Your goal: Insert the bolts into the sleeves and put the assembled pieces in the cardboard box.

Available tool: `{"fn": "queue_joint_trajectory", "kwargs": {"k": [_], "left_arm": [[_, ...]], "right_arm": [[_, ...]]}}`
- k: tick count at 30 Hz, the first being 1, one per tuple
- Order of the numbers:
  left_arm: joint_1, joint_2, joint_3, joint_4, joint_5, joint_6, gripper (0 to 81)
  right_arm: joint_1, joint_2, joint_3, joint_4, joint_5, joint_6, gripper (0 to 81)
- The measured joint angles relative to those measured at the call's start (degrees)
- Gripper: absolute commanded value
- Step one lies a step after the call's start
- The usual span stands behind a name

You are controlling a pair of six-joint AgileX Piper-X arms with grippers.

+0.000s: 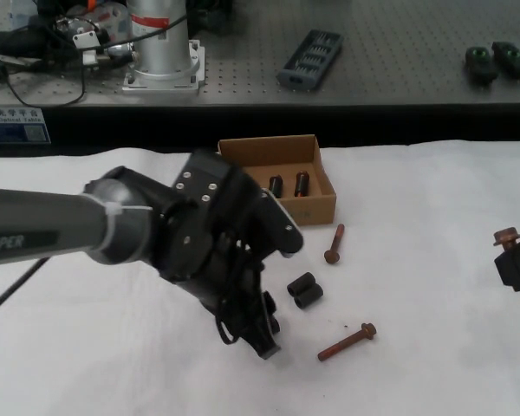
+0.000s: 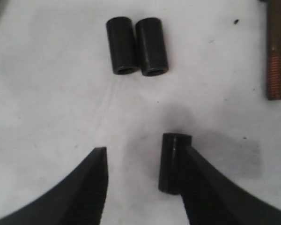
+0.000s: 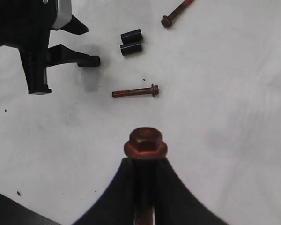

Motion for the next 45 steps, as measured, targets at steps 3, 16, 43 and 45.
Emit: {"fn": "queue_joint_trajectory", "kwargs": {"k": [3, 16, 43, 45], "left_arm": [[-0.1, 0.0, 0.0, 1.3, 0.0, 0.0, 34.8], [-0.1, 0.0, 0.0, 4.4, -0.4, 2.5, 34.8], [-0.1, 3.1, -0.2, 2.7, 0.9, 2.6, 33.0], [-0.1, 3.1, -0.2, 2.7, 0.9, 2.6, 27.4]], "right_arm": [[0.0, 0.0, 0.0, 0.1, 0.0, -0.2, 2.9], [0.0, 0.0, 0.0, 0.1, 1.3, -0.4, 2.9], [0.0, -0.1, 1.0, 0.1, 1.3, -0.8, 2.9], [0.0, -0.1, 1.0, 0.1, 1.3, -0.8, 2.9]]}}
